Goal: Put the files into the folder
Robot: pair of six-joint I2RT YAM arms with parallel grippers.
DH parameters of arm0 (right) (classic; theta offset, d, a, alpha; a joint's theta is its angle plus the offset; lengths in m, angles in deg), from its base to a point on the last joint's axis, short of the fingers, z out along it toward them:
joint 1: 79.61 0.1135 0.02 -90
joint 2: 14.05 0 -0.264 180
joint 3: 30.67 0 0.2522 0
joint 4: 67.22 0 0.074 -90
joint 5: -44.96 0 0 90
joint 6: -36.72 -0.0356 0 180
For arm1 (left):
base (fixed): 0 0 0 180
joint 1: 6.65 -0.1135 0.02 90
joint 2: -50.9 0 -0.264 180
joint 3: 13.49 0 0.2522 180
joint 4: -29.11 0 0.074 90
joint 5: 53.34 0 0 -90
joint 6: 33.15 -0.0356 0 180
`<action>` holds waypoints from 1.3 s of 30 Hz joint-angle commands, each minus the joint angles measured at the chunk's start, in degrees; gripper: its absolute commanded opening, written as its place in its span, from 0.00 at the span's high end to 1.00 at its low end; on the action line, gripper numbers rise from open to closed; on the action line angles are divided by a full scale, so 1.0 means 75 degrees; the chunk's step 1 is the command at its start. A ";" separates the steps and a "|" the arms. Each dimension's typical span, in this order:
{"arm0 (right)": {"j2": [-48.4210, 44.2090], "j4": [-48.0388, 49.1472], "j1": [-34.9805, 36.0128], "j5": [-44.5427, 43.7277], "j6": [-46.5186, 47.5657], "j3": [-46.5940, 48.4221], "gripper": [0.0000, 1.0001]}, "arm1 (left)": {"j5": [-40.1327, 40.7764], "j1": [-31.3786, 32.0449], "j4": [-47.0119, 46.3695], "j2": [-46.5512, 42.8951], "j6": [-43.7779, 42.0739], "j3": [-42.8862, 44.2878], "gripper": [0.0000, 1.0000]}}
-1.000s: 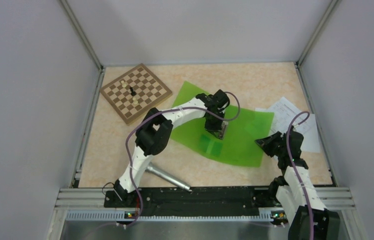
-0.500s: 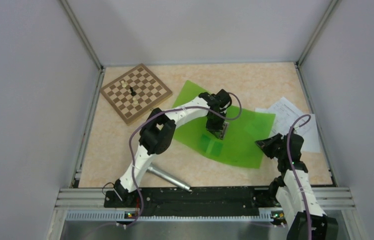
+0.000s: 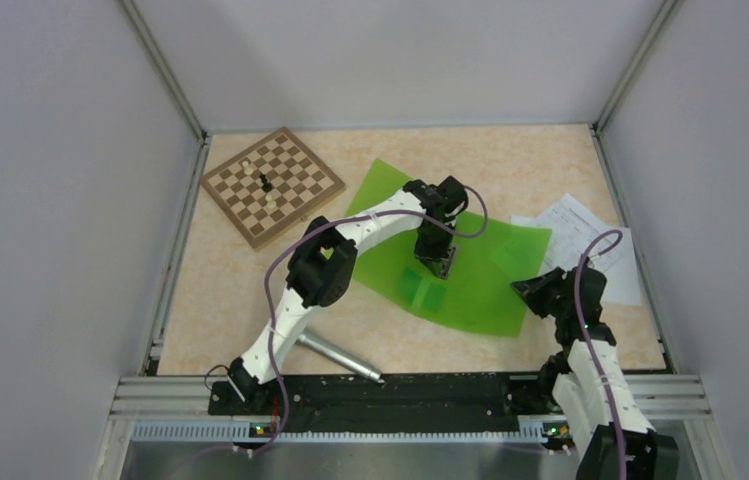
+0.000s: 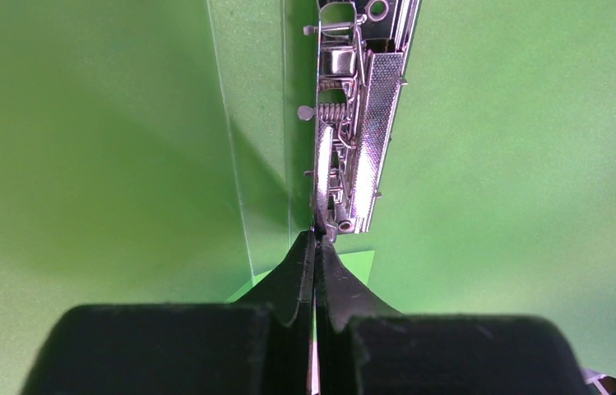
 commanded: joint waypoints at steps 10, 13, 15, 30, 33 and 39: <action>0.0210 0.0329 0.0924 -0.0400 -0.0556 -0.0047 1.00 | -0.0550 0.0055 -0.0940 0.0424 0.0099 0.0077 1.00; 0.0214 0.0328 0.0941 -0.0421 -0.0597 -0.0022 1.00 | 0.0166 0.0021 -0.0945 0.0566 0.0132 0.0075 1.00; 0.0210 0.0385 0.0971 -0.0418 -0.0776 -0.0084 1.00 | 0.0722 -0.0032 -0.0950 0.0722 -0.0006 0.0126 1.00; -0.1355 -0.0116 0.1110 -0.0843 -0.2305 -0.1052 1.00 | 0.1493 -0.0263 -0.1079 0.0988 -0.0838 0.0454 1.00; -0.1125 0.0110 0.1120 -0.0870 -0.2324 -0.0989 1.00 | 0.1747 -0.0263 -0.0992 0.1317 -0.0882 0.0415 1.00; -0.0545 0.0704 0.1168 -0.0847 -0.2514 -0.0875 1.00 | 0.2112 -0.0141 -0.1077 0.1357 -0.1228 -0.0042 1.00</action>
